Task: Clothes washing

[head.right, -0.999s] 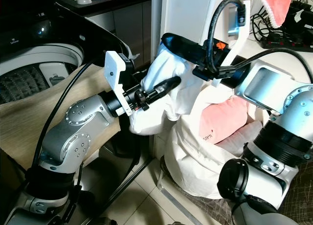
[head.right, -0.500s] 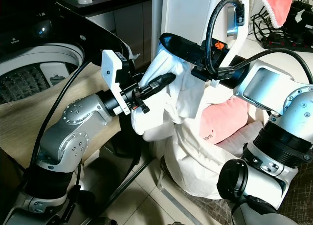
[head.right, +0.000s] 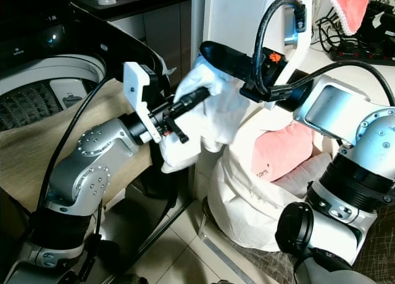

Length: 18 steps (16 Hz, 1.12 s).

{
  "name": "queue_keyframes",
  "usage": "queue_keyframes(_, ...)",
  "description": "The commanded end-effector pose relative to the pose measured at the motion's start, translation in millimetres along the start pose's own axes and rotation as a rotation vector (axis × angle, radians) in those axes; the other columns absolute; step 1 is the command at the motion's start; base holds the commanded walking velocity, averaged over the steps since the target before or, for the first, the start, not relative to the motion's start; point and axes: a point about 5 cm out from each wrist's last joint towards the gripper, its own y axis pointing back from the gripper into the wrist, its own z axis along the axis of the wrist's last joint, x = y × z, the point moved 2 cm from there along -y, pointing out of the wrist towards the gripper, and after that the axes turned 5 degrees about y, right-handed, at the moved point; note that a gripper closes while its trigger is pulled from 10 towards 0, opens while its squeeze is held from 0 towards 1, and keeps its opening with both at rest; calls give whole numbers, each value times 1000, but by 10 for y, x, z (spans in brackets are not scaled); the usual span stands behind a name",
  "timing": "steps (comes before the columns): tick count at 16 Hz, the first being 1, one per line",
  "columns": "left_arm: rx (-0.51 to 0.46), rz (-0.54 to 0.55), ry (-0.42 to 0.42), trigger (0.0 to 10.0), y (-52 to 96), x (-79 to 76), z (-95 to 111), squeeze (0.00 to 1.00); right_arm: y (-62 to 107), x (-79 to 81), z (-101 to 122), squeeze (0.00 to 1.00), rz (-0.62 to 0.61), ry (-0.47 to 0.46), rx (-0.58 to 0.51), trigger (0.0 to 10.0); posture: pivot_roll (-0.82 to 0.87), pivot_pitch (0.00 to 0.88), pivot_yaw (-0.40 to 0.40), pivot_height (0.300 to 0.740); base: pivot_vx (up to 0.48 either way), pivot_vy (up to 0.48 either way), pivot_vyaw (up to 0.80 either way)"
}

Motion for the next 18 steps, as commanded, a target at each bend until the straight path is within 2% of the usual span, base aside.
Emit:
queue_keyframes(1,-11,21,-22,0,-1,53,43,0,37,14,50,1000,-10,25,-29,10000,-122,0,9,740,0,0,0)
queue_keyframes(2,-3,33,-37,0,19,90,40,0,69,-27,103,1000,-42,25,-59,10000,-123,0,10,740,0,0,0)
queue_keyframes(4,-22,128,-90,0,76,290,126,0,172,-135,235,1000,-148,54,-115,10000,-125,0,11,740,0,0,0)
queue_keyframes(5,-28,161,-122,0,91,363,173,0,190,-132,236,1000,-155,73,-109,10000,-126,0,10,740,0,0,0)
queue_keyframes(6,-47,248,-230,0,133,580,358,0,214,-103,173,0,-172,145,-53,10000,-126,0,10,740,0,0,0)
queue_keyframes(7,-64,304,-321,0,159,743,567,0,205,-76,104,0,-174,187,-29,10000,-128,0,10,740,0,0,0)
queue_keyframes(8,-79,339,-380,0,180,841,722,0,195,-56,57,0,-171,212,-16,10000,-128,0,10,740,0,0,0)
queue_keyframes(9,-141,442,-571,0,228,1077,1275,0,158,-28,-53,0,-158,222,3,10000,-122,0,8,740,0,0,0)
queue_keyframes(10,-208,546,-747,0,296,1196,1781,0,122,-17,-100,0,-155,231,2,10000,-121,0,6,740,0,0,0)
queue_keyframes(11,-208,546,-747,0,296,1196,1781,0,122,-17,-100,0,-155,231,2,10000,-121,0,6,740,0,0,0)
queue_keyframes(12,-288,676,-930,0,390,1236,2248,0,85,-5,-116,0,-150,239,-1,10000,-116,0,4,740,0,0,0)
queue_keyframes(13,-288,676,-930,0,390,1236,2248,0,85,-5,-116,0,-150,239,-1,10000,-116,0,4,740,0,0,0)
queue_keyframes(14,-332,785,-1080,0,472,1236,2530,0,59,4,-128,0,-145,245,-3,10000,-116,0,6,740,0,0,0)
queue_keyframes(15,-307,942,-1366,0,587,1235,2854,0,-7,53,-196,0,-123,260,-3,10000,-118,0,6,740,0,0,0)
queue_keyframes(16,-277,966,-1417,0,604,1260,2884,0,-24,69,-223,0,-116,264,-1,10000,-118,0,6,740,0,0,0)
queue_keyframes(17,-146,964,-1393,0,590,1409,2737,0,-51,81,-282,0,-113,269,11,10000,-117,0,4,740,0,0,0)
queue_keyframes(18,32,962,-1310,0,613,1623,2468,0,-81,95,-362,0,-109,277,34,10000,-116,0,2,740,0,0,0)
